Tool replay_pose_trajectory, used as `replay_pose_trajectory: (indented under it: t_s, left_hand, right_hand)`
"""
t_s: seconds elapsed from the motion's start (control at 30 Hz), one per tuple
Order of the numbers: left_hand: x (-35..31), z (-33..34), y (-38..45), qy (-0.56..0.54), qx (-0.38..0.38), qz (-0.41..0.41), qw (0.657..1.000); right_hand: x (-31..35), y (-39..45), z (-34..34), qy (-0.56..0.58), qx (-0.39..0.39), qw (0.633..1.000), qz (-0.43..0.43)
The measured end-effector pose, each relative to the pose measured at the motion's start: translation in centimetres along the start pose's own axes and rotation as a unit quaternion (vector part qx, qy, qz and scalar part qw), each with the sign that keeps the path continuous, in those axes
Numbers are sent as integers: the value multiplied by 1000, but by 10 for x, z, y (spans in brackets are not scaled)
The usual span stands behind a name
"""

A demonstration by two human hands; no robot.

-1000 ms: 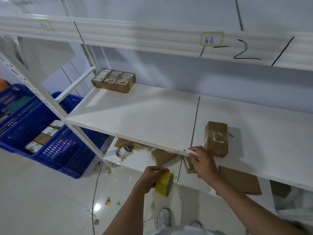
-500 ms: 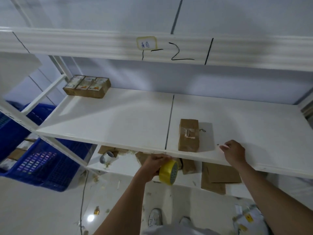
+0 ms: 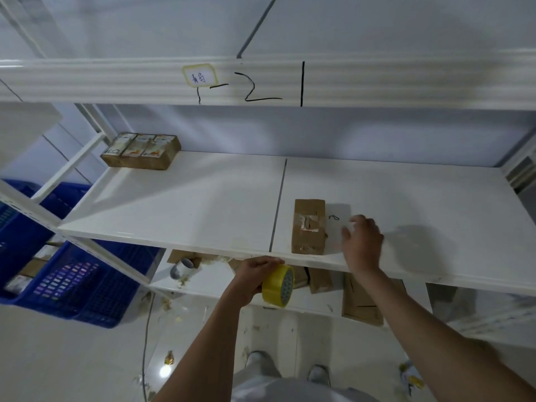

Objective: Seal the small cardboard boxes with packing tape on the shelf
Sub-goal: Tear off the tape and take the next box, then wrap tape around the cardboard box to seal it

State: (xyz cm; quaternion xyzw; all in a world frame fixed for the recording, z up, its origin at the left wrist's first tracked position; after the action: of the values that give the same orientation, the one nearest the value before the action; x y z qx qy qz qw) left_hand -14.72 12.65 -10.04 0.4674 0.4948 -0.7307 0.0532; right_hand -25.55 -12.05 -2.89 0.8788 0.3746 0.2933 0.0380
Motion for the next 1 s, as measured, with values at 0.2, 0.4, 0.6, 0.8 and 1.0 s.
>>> replay_pose_trajectory:
  t_s: [0.2, 0.4, 0.6, 0.8, 1.0]
  left_hand:
    - [-6, -24, -5, 6, 1, 14, 1000]
    - [-4, -93, -5, 16, 0, 18, 1000]
    - [-1, -164, 2, 15, 21, 2, 1000]
    - [12, -209, 15, -48, 62, -51, 996]
    - [29, -243, 49, 41, -67, -88, 993]
  right_hand:
    - [136, -35, 52, 172, 341, 917, -115]
    - [188, -43, 106, 88, 438, 890, -93]
    - [246, -50, 148, 79, 427, 897, -78]
    - [284, -55, 191, 22, 441, 894, -81]
    - [298, -56, 213, -9, 426, 901, -82]
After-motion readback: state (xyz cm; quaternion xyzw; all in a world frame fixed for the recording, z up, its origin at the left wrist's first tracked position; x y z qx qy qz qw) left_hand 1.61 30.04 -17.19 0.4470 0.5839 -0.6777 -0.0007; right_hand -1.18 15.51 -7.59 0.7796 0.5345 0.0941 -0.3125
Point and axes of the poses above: each hand's wrist, its own y-axis towards the middle knuckle, its own z-axis out of the palm, x = y × z, the point moved 6 cm from there along y, towards the middle knuckle, and after that the axes turned 7 degrees about -z, right-handed, at the moved point
